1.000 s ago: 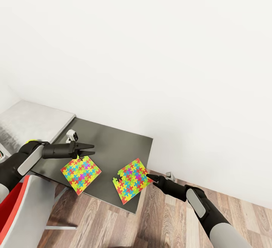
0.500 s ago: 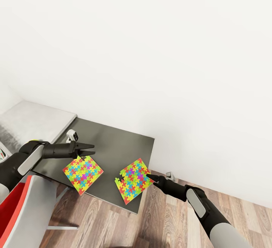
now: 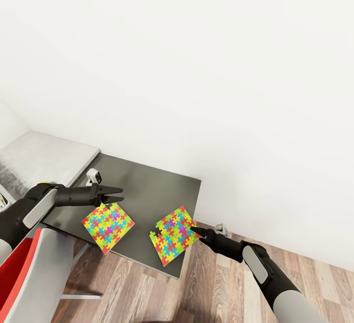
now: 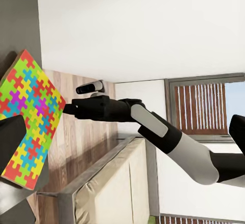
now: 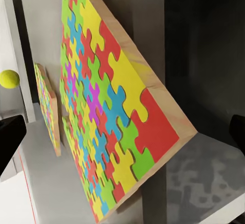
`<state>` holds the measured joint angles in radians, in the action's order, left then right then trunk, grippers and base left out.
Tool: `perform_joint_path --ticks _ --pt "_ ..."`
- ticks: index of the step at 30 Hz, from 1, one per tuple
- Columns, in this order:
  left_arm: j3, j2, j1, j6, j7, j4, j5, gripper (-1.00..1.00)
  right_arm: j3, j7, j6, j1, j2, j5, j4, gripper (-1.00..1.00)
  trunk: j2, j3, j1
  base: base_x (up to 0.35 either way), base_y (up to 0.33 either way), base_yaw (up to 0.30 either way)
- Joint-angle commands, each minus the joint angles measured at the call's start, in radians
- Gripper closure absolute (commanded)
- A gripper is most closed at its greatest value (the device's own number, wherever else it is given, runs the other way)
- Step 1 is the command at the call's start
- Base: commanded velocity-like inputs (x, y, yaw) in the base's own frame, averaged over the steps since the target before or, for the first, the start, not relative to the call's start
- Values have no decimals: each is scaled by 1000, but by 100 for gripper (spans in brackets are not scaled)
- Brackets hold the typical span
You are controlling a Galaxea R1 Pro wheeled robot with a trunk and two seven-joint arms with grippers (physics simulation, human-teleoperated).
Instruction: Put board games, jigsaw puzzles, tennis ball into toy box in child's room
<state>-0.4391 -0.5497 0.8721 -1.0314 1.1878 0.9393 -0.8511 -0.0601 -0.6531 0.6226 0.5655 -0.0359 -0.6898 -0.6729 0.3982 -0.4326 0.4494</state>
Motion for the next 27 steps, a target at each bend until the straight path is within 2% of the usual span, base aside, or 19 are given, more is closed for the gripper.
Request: perform_joint_path --ticks 1,15,16,27 --pt "-3 -1 1 -6 3 0 -3 -100 -3 1 5 1 -1 -7 0 -100 2 -2 1 0 0 0" --pt "-3 -1 1 -6 3 0 -3 -100 -3 1 3 1 -1 -5 0 -100 2 -2 1 0 32 0" --pt "-3 -1 1 -6 3 0 -3 -100 -3 1 3 1 -1 -5 0 100 2 -2 1 0 5 0" --pt "-3 0 1 -6 3 0 -3 -100 -3 1 0 0 -4 -5 0 100 2 -2 1 0 1 0"
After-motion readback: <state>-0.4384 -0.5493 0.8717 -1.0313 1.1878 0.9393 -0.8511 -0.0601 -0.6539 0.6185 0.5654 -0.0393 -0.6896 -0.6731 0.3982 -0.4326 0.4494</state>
